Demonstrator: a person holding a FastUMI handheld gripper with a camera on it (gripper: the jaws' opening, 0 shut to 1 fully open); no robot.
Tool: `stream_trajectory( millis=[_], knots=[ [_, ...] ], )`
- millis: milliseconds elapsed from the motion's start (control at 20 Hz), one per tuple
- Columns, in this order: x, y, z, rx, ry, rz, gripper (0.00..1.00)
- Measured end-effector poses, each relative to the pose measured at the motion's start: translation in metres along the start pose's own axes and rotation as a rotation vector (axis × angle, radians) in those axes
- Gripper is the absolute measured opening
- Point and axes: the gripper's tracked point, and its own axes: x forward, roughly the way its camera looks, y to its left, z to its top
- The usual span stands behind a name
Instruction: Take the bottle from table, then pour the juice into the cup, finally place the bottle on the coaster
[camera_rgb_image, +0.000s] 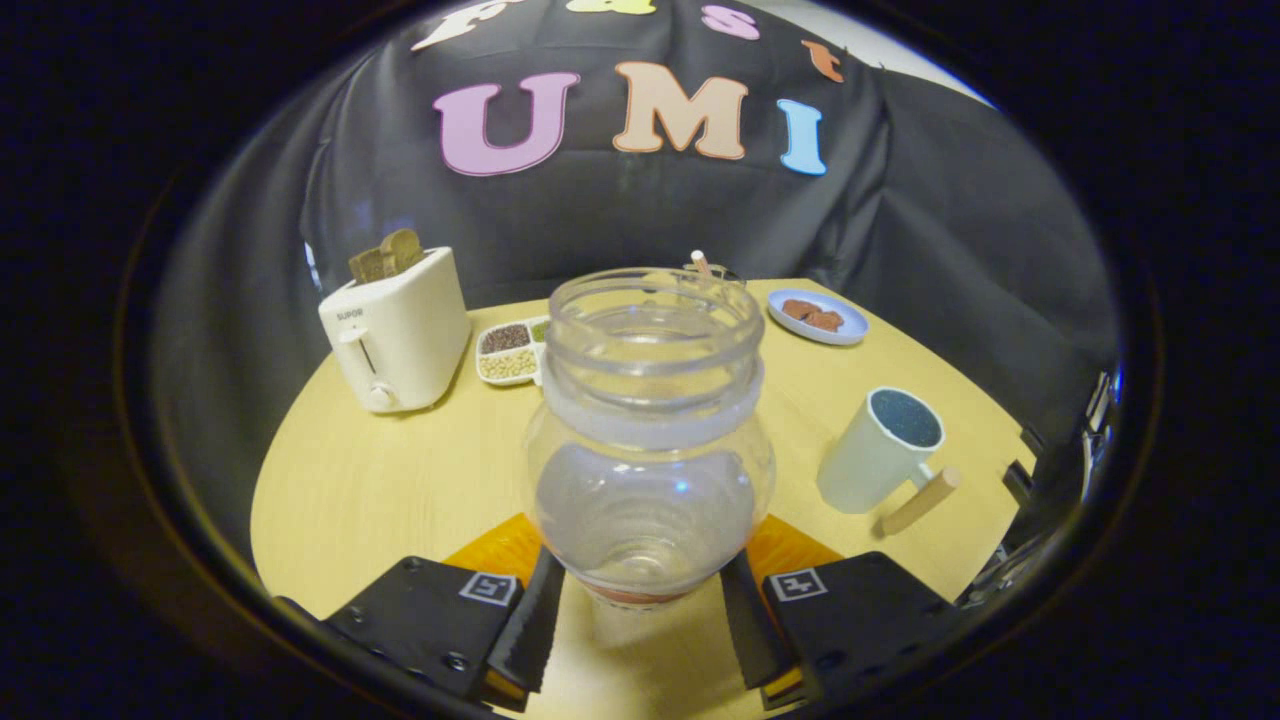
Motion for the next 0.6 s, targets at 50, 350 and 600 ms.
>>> stream_trajectory(
  millis=[50,350,600],
  knots=[
    [-0.001,-0.002,0.002,0.008,0.015,0.003,0.76],
    [-0.004,-0.015,0.037,0.137,0.034,0.056,0.75],
    [-0.004,-0.026,0.058,0.303,0.068,0.116,0.74]
  ],
)
